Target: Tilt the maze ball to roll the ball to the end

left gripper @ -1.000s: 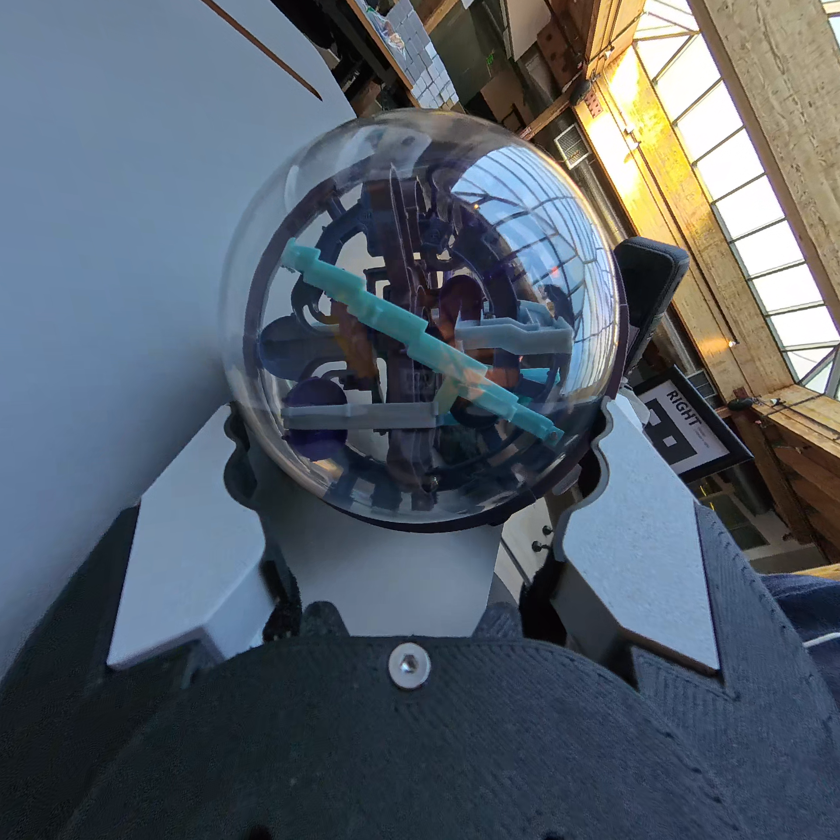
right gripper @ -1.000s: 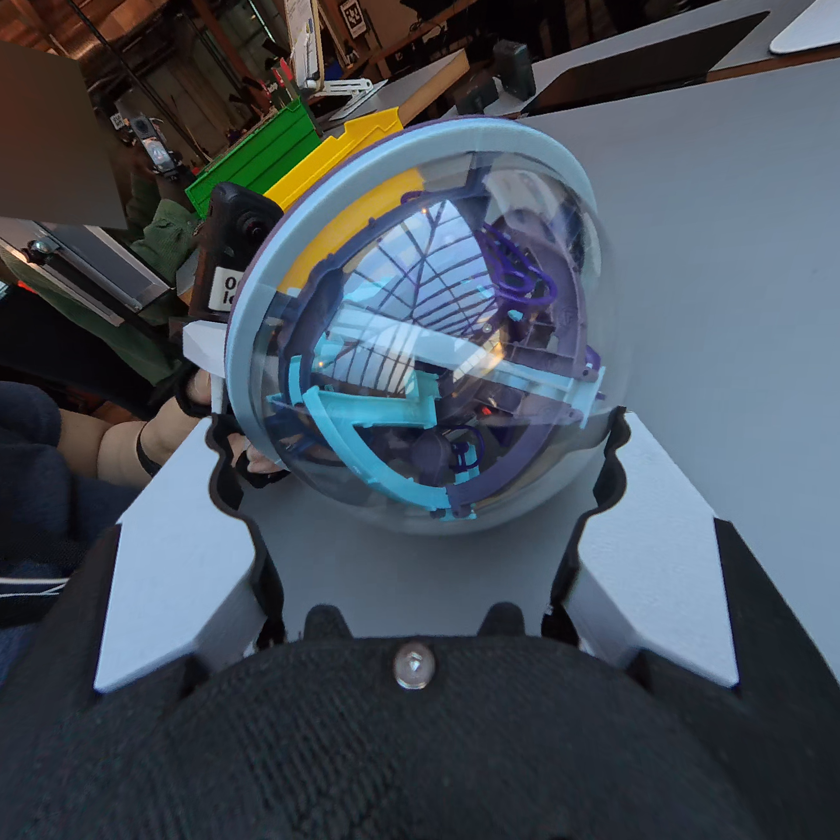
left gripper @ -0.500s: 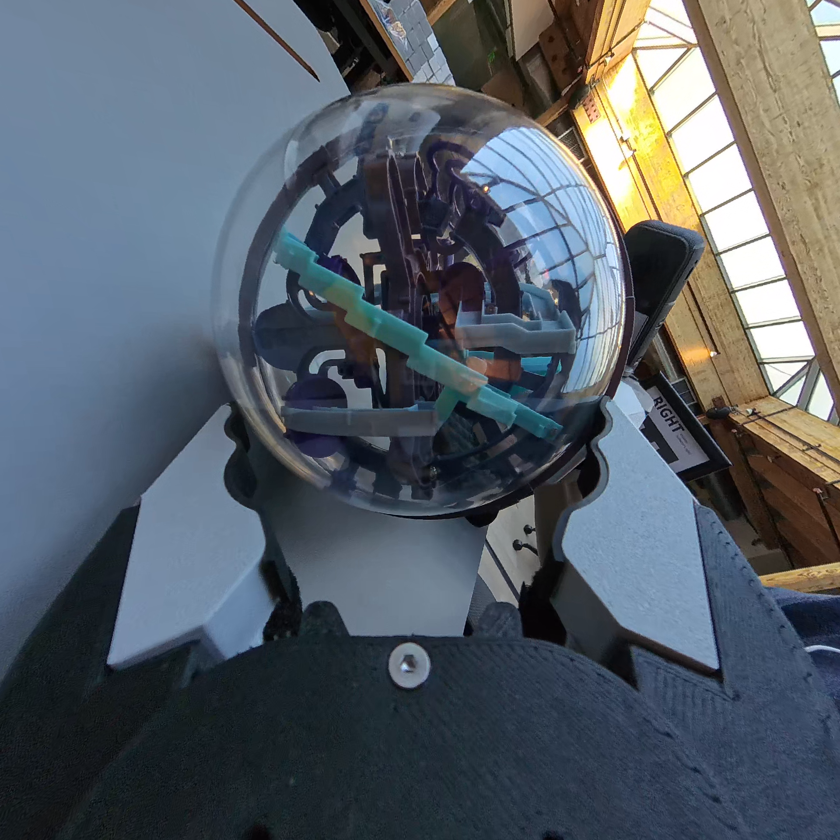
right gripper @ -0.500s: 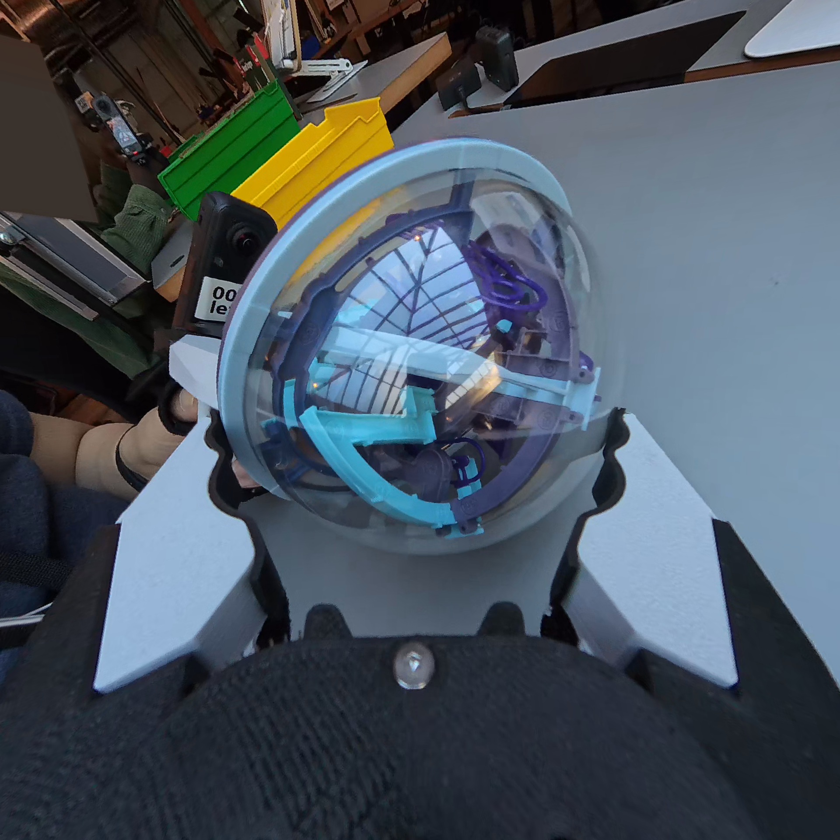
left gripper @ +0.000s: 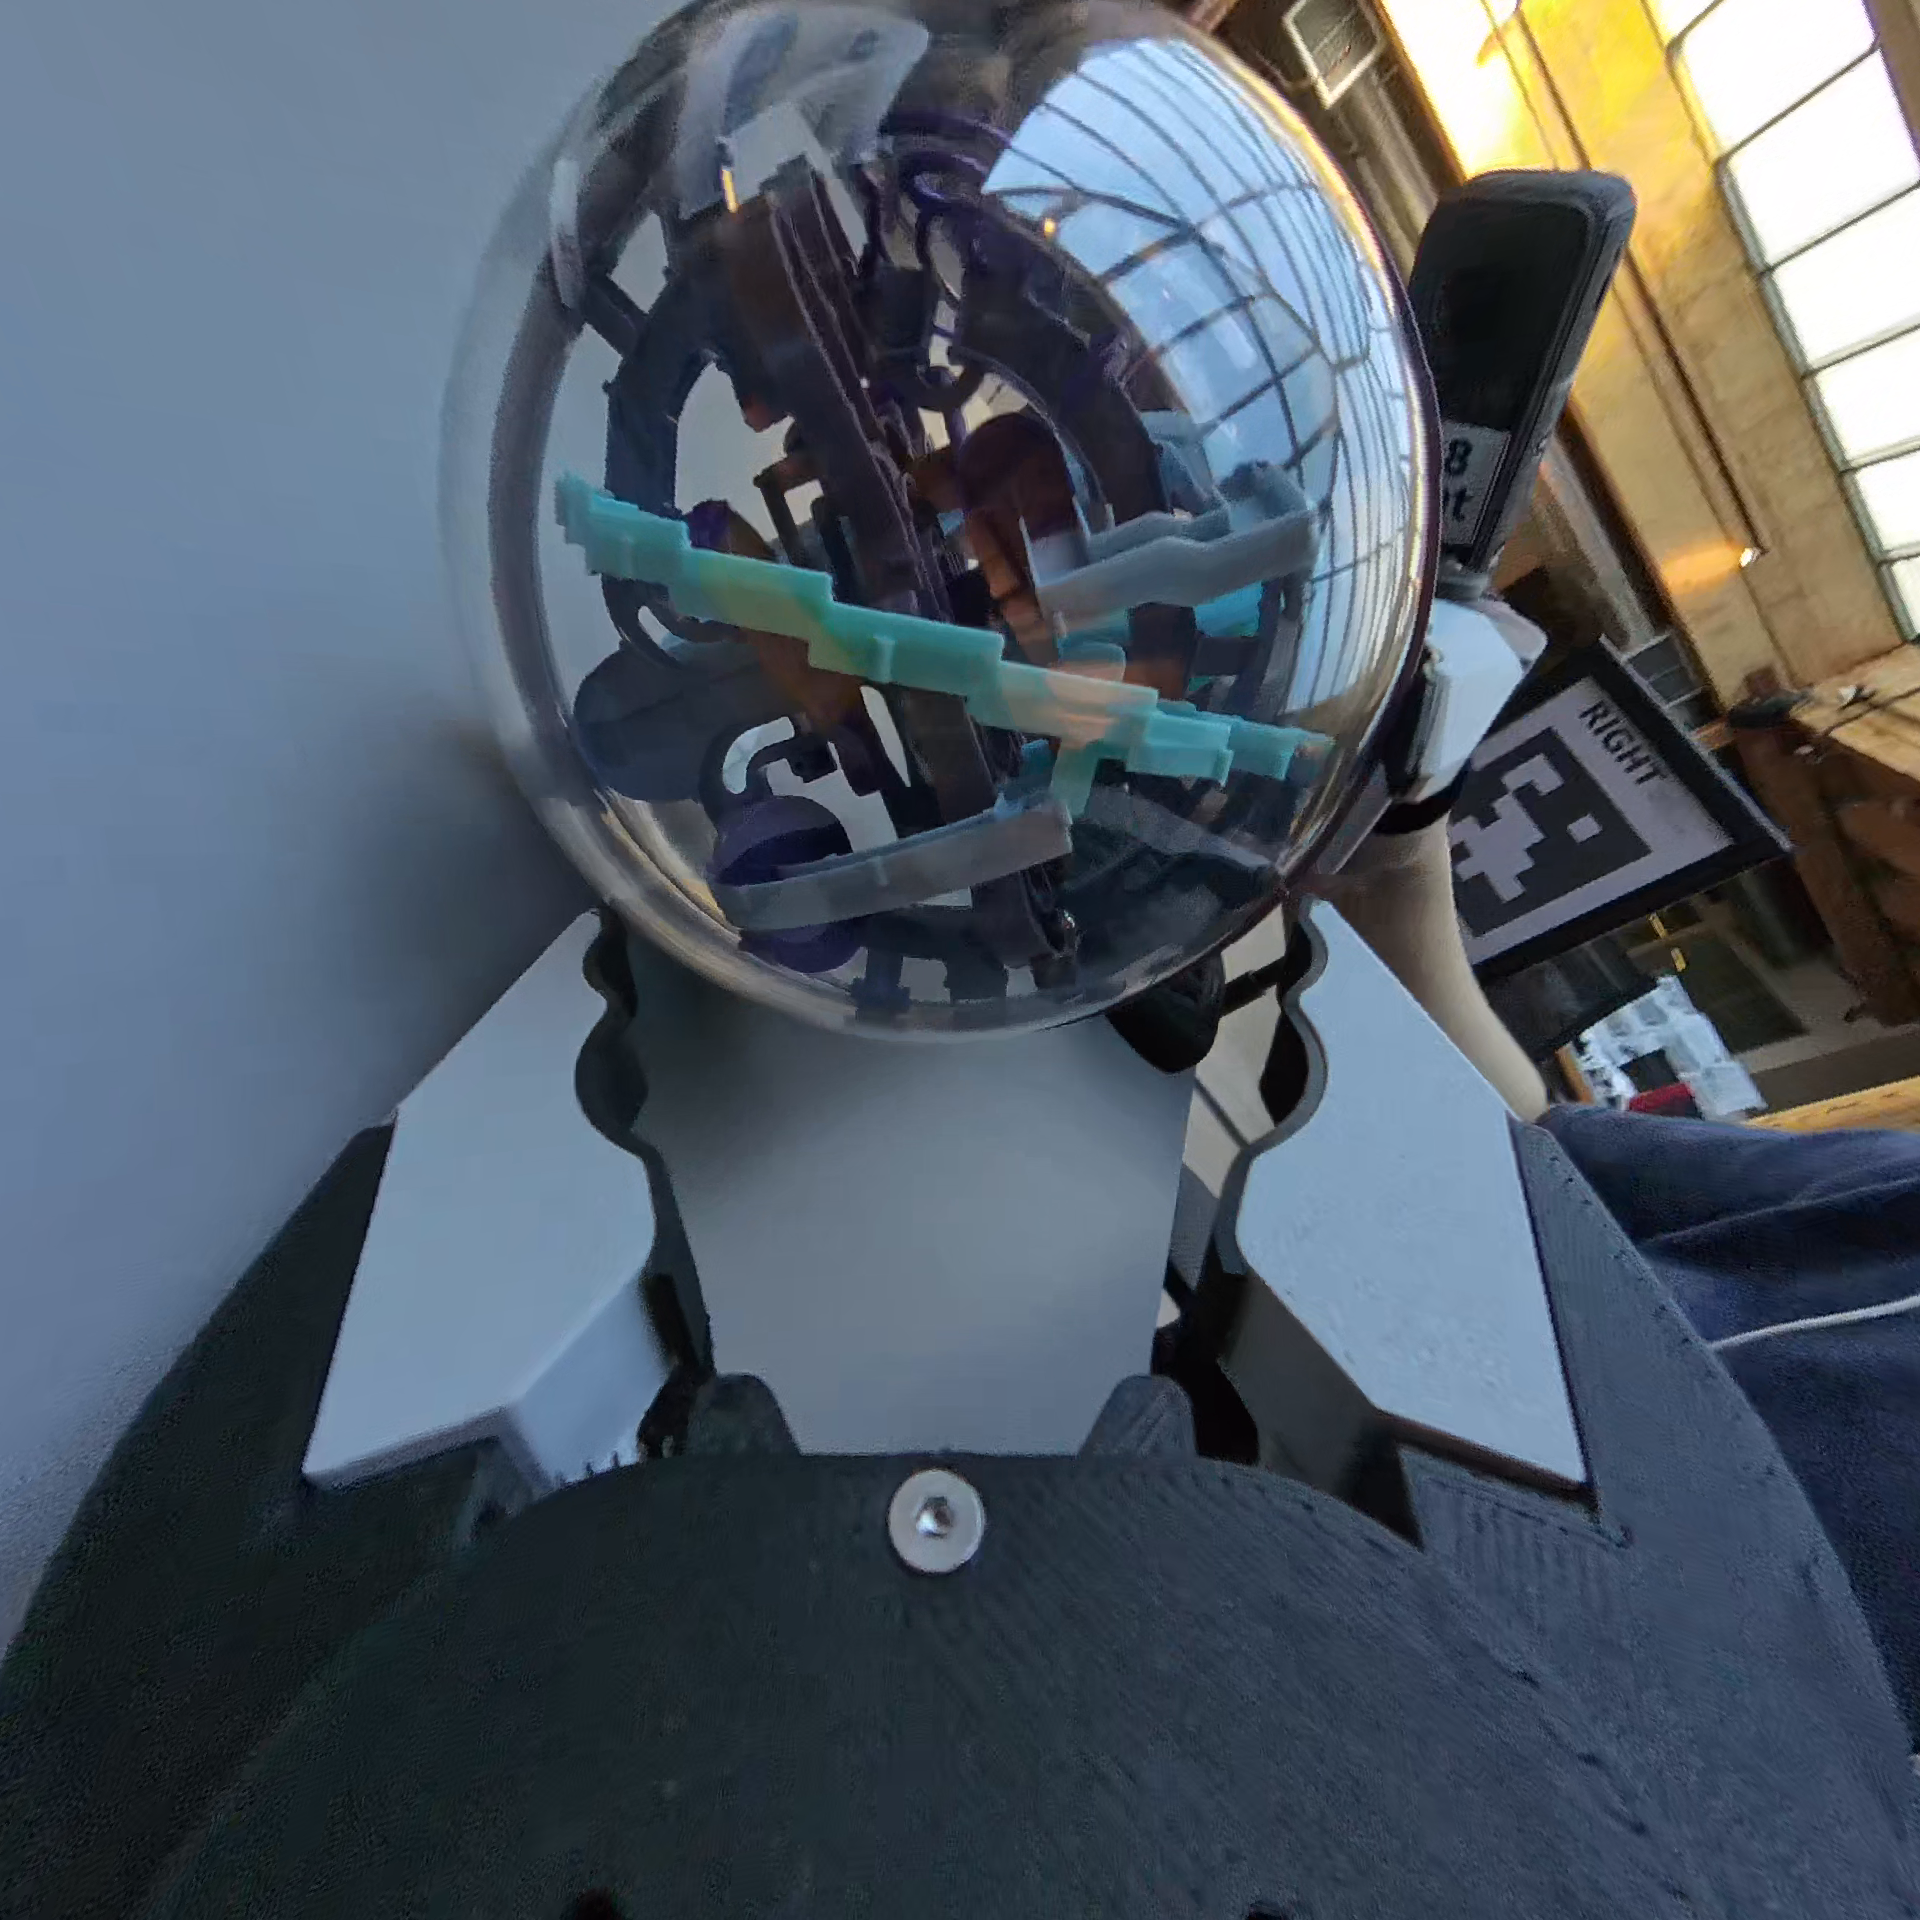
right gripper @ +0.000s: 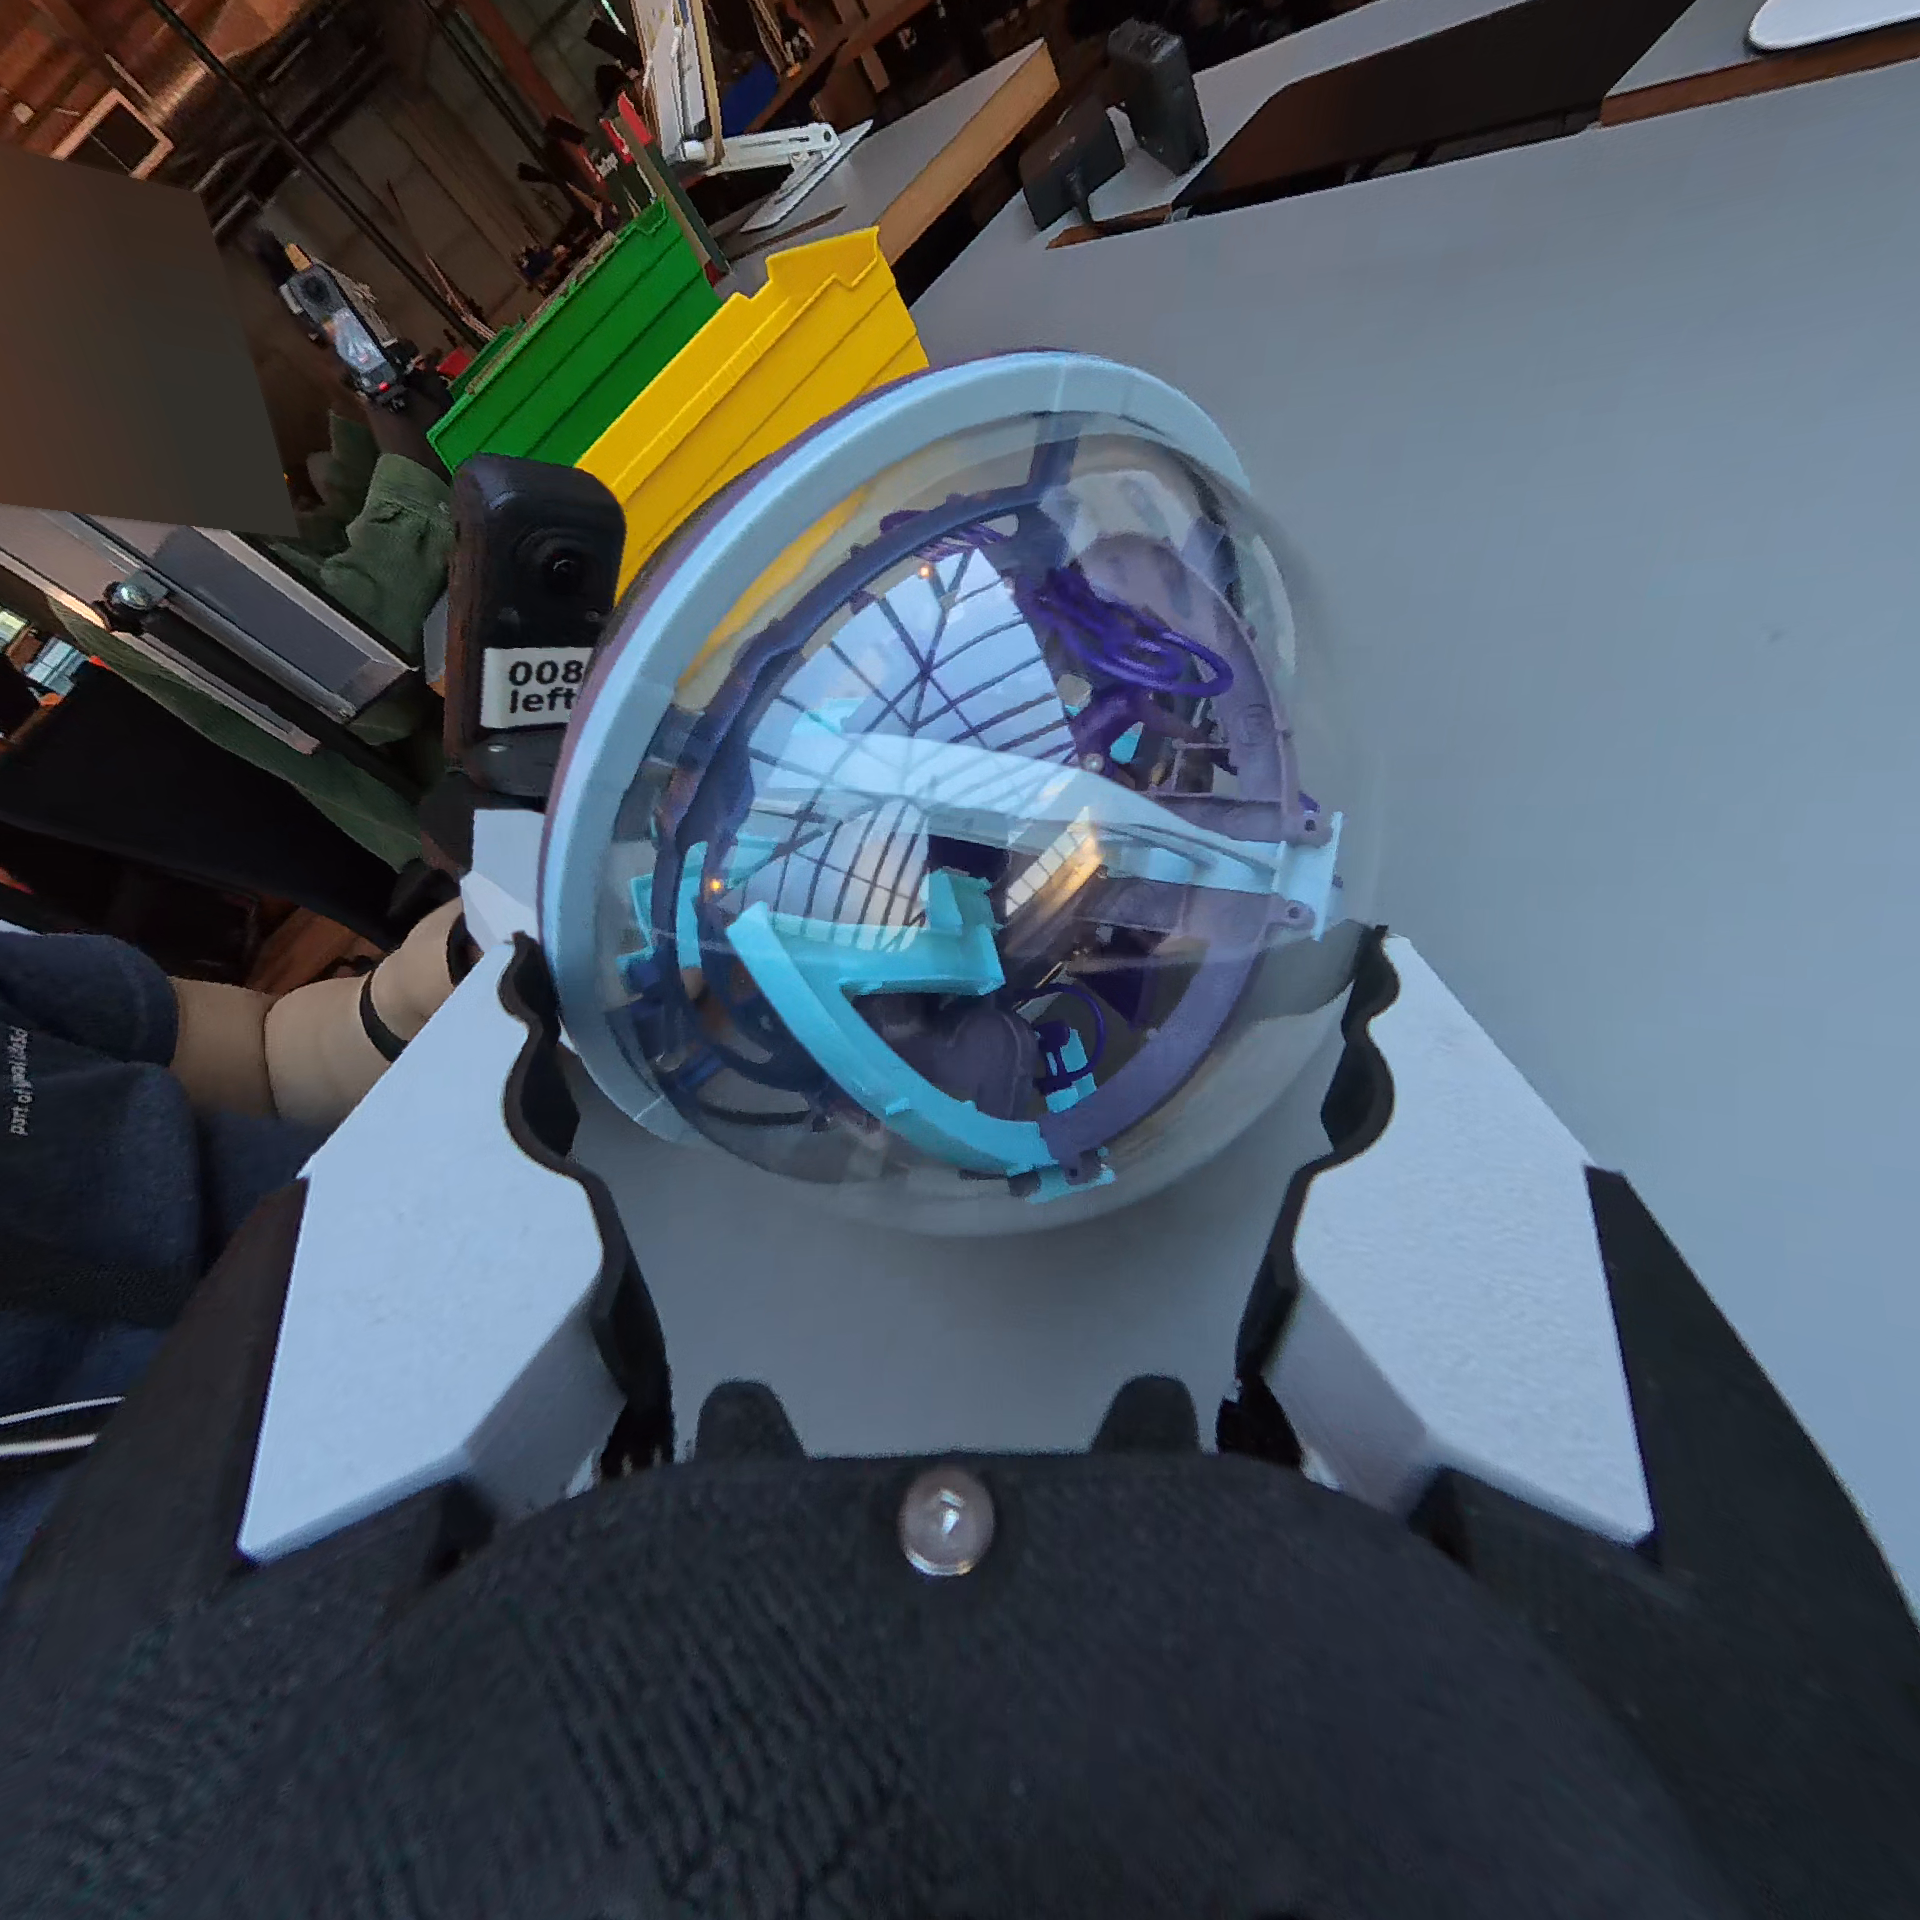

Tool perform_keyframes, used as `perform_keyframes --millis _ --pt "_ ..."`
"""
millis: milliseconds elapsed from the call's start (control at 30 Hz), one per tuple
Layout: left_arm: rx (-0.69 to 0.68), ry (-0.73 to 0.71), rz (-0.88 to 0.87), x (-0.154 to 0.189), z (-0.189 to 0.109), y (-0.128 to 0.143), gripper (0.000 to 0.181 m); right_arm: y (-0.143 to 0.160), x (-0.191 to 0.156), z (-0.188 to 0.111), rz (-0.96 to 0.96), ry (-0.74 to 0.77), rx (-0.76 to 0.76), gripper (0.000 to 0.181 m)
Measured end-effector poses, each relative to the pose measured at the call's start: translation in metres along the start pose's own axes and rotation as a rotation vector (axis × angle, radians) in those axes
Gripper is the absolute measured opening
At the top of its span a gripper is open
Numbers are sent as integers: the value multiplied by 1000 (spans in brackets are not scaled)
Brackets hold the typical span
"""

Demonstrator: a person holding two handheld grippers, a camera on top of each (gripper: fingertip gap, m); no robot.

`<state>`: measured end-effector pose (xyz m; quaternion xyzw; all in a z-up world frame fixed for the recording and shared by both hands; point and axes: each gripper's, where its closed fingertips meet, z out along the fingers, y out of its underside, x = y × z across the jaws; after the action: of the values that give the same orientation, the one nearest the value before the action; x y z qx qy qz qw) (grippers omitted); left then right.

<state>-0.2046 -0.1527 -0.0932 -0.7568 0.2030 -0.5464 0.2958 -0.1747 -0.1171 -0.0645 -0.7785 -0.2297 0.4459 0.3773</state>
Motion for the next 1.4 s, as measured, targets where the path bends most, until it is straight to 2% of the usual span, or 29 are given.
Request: perform_keyframes --millis 133,267,633,733,933,967,1100,1267,1400 --pt "-38 -114 254 -10 -10 -2 118 -6 1 1 -10 -2 13 145" --pt "-65 -215 514 -16 -22 -14 124 -13 1 1 -45 11 18 141" --pt "-157 -207 949 -22 -12 -41 140 -24 -3 11 -86 2 -29 139" --pt "-169 -198 964 -28 -12 -44 142 -26 -4 16 -106 6 -49 140" --pt "-97 -171 853 -33 -17 -47 139 -31 -5 24 -133 -21 -64 146" --pt "-90 -169 841 -34 -18 -47 139 -31 -10 25 -155 -64 -57 153" --pt "-82 -166 811 -36 -20 -47 139 -22 -12 21 -341 -131 -26 153" --pt "-109 -161 791 -41 -19 -41 134 1 8 34 -573 -11 -103 156" --pt "-117 -185 796 -46 -18 -39 134 0 8 37 -586 5 -94 156"
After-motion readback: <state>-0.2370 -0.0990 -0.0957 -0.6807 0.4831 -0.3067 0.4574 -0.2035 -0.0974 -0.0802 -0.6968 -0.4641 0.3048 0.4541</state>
